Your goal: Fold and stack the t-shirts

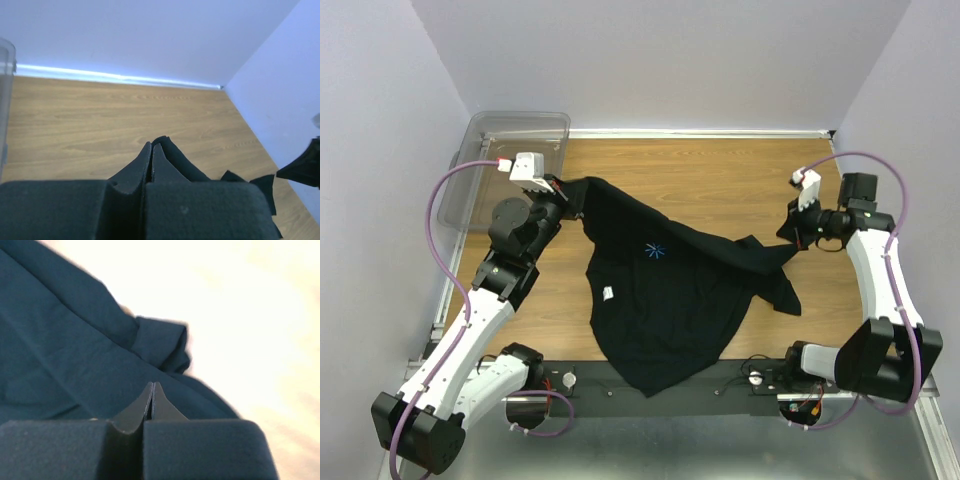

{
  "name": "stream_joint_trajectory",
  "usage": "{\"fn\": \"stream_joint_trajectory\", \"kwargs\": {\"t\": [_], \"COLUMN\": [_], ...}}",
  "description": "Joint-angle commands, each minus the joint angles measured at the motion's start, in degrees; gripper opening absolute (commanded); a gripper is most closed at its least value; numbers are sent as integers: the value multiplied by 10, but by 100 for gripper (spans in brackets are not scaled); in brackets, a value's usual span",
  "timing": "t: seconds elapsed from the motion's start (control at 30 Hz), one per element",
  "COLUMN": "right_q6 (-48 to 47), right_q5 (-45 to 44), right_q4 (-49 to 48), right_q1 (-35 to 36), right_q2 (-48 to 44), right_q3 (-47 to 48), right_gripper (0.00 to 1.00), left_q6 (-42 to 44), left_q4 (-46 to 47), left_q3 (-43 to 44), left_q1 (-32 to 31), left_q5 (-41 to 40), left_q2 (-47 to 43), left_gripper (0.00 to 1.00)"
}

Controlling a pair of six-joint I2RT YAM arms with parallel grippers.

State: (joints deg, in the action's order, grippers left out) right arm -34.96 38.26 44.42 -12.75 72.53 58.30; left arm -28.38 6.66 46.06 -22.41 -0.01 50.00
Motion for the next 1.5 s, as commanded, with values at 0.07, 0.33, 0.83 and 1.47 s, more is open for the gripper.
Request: {"fn": "stream_joint_trajectory", "kwargs": {"t": [0.07, 0.33, 0.83, 1.47], "right_q6": [28, -211, 25, 23], "right_q5": [83, 101, -151, 125], "right_q4": [17, 211, -99, -86], "right_q1": [-3, -3, -3, -3], "right_q2": [-58, -13, 12, 21], "right_q3": [77, 46, -24, 45], "right_gripper": [1, 70, 73, 1], "left_q6": [23, 14, 11, 25], "left_q4": [-3, -6, -11, -8], "left_q3": [52, 88, 133, 189], "left_q1": [20, 49, 75, 108], "left_q5": [-32, -21, 20, 66], "left_q2": [1, 42, 73, 167], "left_gripper": [0, 0, 0, 0]}}
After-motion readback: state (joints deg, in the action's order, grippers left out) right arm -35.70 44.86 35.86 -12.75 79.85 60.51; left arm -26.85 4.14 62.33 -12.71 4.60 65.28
